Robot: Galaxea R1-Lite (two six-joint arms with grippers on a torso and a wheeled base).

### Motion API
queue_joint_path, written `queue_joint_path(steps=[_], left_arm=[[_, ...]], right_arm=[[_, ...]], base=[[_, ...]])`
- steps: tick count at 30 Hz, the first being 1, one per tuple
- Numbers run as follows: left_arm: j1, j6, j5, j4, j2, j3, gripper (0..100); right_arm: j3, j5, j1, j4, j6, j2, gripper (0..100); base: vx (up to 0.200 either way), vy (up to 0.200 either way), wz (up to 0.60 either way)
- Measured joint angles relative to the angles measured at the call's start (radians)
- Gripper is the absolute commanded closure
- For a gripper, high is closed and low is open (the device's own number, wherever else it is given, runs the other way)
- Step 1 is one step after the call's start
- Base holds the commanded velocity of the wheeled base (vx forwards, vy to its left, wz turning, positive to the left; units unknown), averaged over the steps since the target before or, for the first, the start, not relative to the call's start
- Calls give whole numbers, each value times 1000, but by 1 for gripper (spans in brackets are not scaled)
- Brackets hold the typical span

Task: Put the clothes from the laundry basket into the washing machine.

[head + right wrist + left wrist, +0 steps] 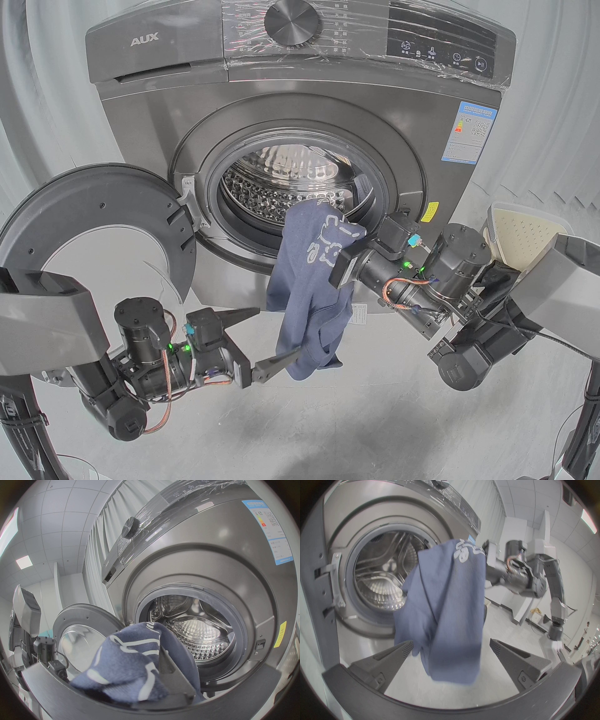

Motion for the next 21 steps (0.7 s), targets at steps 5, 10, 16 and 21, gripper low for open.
queue_joint_path(steps=[5,10,16,21], left_arm=[[-36,-46,47,0,15,-133,0],[-53,-57,61,0,51,-219,0],[-55,-59,103,1,108,-302,0],[-42,-60,114,2,155,-350,0]], right_arm=[[-2,-9,19,2,0,10,100],[-4,-17,32,2,0,18,100],[6,-22,53,2,2,19,100],[37,-40,82,2,9,4,100]], base=[[0,0,0],[0,0,0],[0,0,0],[0,0,0]])
